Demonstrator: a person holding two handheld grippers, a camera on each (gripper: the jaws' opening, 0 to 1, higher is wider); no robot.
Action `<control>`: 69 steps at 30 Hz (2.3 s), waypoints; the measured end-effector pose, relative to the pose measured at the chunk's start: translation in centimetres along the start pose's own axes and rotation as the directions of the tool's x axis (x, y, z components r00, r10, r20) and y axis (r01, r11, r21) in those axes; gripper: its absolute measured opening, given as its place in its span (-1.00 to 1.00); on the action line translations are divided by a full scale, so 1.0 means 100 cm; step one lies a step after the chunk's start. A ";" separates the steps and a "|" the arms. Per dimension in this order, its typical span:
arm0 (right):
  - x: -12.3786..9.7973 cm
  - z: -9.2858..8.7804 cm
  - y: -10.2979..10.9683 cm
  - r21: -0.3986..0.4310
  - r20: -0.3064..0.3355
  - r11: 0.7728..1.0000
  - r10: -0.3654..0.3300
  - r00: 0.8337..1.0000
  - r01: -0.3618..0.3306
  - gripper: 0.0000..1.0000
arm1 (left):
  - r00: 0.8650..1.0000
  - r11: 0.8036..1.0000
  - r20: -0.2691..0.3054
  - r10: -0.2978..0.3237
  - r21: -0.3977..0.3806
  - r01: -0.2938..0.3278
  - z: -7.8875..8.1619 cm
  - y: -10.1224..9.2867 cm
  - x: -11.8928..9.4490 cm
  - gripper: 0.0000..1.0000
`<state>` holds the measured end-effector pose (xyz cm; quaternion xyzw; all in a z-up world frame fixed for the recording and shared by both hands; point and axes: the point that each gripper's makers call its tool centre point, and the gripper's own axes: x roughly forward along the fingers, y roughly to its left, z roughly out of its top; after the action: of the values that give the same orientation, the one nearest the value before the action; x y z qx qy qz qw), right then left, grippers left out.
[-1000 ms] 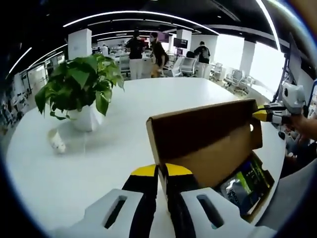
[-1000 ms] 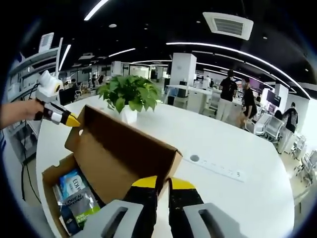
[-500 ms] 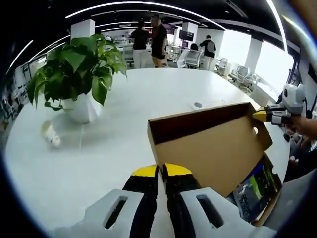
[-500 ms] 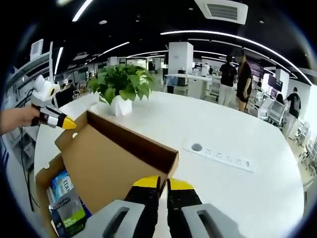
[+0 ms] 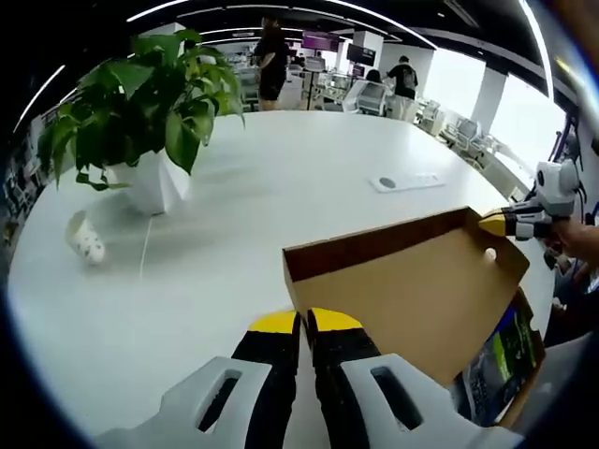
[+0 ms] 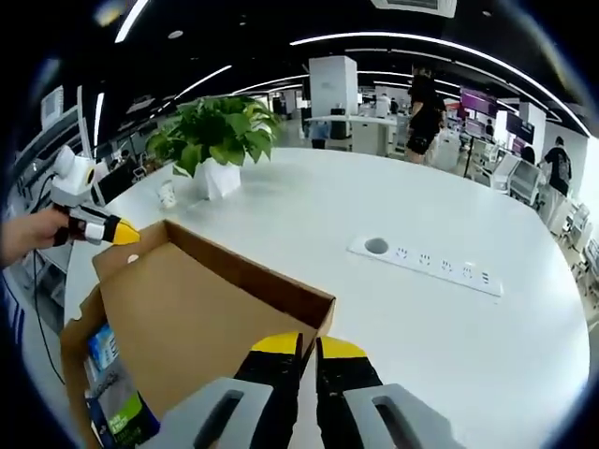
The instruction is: Operate the shoe box by opening the lid, removing the specified soft item, and placing it in the target area until the item is outside and the box remains undamaged.
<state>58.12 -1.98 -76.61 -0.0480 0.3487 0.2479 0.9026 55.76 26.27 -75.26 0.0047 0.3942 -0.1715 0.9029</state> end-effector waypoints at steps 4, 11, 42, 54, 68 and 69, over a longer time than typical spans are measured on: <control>0.005 -0.009 0.001 0.001 -0.026 1.000 0.002 1.000 -0.002 -0.99 | 1.000 1.000 -0.017 0.004 -0.003 -0.004 -0.005 0.002 0.006 -0.97; 0.006 -0.017 0.004 0.019 -0.057 1.000 0.011 0.998 -0.010 -0.98 | 0.999 1.000 -0.046 0.014 -0.023 -0.016 -0.010 0.005 0.012 -0.97; -0.078 -0.039 0.039 -0.084 -0.008 0.985 0.149 0.989 -0.149 -0.36 | 0.999 0.976 0.045 -0.017 0.219 0.006 -0.017 -0.040 -0.050 -0.57; -0.118 -0.063 0.075 -0.133 0.003 0.968 0.217 0.976 -0.215 -0.26 | 0.986 0.965 0.008 -0.168 0.204 0.163 -0.051 -0.107 -0.068 -0.44; -0.157 -0.094 0.107 -0.149 0.005 0.954 0.264 0.964 -0.261 -0.19 | 0.962 0.952 -0.049 -0.267 0.139 0.271 -0.094 -0.147 -0.069 -0.36; -0.160 -0.097 0.109 -0.147 0.003 0.952 0.270 0.963 -0.267 -0.19 | 0.958 0.950 -0.060 -0.282 0.125 0.287 -0.098 -0.151 -0.069 -0.35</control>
<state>36.87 -1.58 -72.54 -0.0630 0.3227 0.3936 0.8585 39.70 15.63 -75.15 0.0111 0.3971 -0.3254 0.8581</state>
